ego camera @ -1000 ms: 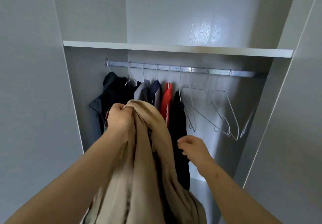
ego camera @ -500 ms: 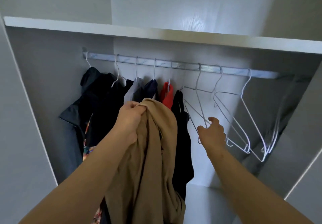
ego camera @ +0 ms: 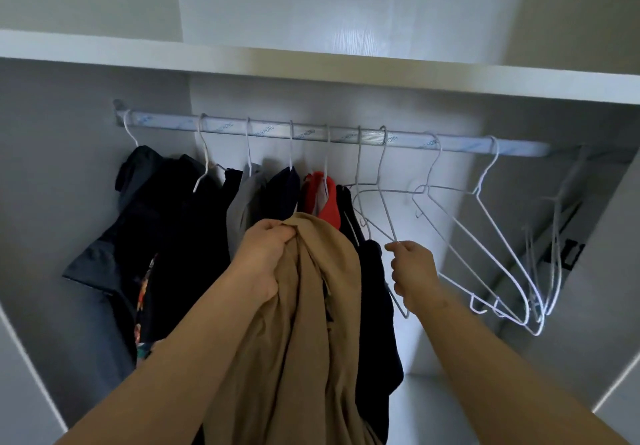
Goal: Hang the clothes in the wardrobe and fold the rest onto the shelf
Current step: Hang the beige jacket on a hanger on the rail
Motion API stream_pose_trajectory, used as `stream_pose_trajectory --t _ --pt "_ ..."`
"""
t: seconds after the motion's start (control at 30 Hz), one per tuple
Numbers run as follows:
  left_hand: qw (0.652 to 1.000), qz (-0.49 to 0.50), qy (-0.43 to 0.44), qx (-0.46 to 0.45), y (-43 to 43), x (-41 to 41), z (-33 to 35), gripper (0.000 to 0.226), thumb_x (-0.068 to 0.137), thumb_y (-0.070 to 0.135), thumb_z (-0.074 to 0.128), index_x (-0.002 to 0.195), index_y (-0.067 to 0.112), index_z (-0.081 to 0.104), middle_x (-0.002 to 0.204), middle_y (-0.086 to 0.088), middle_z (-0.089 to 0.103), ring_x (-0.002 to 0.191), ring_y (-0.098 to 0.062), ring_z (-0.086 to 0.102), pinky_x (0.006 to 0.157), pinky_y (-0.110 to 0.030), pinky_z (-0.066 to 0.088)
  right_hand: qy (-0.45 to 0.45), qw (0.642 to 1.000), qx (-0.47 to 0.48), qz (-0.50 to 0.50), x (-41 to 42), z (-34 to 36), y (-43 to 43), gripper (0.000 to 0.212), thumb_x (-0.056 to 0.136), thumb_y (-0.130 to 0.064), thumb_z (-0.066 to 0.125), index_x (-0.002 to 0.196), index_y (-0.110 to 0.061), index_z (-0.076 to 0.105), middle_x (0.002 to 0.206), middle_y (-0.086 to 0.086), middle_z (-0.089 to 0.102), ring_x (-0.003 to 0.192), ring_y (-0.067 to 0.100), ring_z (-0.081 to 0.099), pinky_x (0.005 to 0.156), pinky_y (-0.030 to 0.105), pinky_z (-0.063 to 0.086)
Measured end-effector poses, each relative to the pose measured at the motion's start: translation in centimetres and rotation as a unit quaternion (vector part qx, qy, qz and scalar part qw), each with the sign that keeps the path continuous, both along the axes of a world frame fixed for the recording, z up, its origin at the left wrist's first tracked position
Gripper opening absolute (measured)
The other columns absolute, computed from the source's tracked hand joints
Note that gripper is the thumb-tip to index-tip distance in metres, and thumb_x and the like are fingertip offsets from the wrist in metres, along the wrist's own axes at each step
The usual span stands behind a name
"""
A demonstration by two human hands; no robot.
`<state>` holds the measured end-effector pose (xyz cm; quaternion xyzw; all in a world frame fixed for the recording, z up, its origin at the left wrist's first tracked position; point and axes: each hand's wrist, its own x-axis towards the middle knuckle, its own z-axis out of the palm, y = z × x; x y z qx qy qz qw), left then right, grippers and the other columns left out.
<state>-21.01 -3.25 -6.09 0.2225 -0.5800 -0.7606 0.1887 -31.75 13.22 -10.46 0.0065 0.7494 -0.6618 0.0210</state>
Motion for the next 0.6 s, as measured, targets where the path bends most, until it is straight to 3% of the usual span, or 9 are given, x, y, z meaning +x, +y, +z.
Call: stream_pose_trajectory --t 0.07,0.3,0.4,0.6 --pt "1.0 -0.005 -0.002 0.0 0.0 -0.3 -0.1 0.009 0.092 0.006 0.051 0.086 0.008 0.056 0.078 -0.012 0.06 0.069 -0.024 0.058 0.059 -0.034 0.05 0.016 0.999 0.015 -0.026 -0.4 -0.2 0.1 0.028 0.094 -0.007 0.038 0.108 -0.004 0.062 0.065 -0.005 0.039 0.054 0.008 0.032 0.049 0.021 0.025" --pt "1.0 -0.027 -0.008 0.008 0.9 -1.1 -0.4 0.007 0.093 0.007 0.05 0.091 0.007 0.057 0.08 -0.012 0.06 0.07 -0.023 0.059 0.058 -0.034 0.05 0.021 0.995 0.009 -0.1 -0.8 0.0 1.8 0.034 0.095 -0.008 0.033 0.117 -0.003 0.059 0.06 0.002 0.04 0.048 0.016 0.032 0.046 0.025 0.026" --pt "0.999 -0.03 -0.011 0.008 1.4 -1.3 -0.4 0.008 0.093 0.007 0.05 0.09 0.007 0.057 0.082 -0.013 0.06 0.073 -0.025 0.059 0.066 -0.036 0.052 0.021 0.994 -0.009 -0.103 -0.8 0.3 2.4 0.032 0.096 -0.01 0.034 0.114 -0.005 0.06 0.061 0.003 0.04 0.048 0.016 0.032 0.043 0.024 0.026" --pt "0.999 -0.031 -0.017 0.003 3.0 -0.8 -0.3 0.011 0.093 0.007 0.05 0.083 0.01 0.055 0.079 -0.011 0.059 0.069 -0.022 0.057 0.058 -0.032 0.048 0.037 0.994 -0.083 -0.058 0.0 1.1 3.5 0.022 0.094 -0.01 0.04 0.099 -0.013 0.062 0.051 -0.002 0.035 0.031 0.006 0.024 0.03 0.016 0.021"
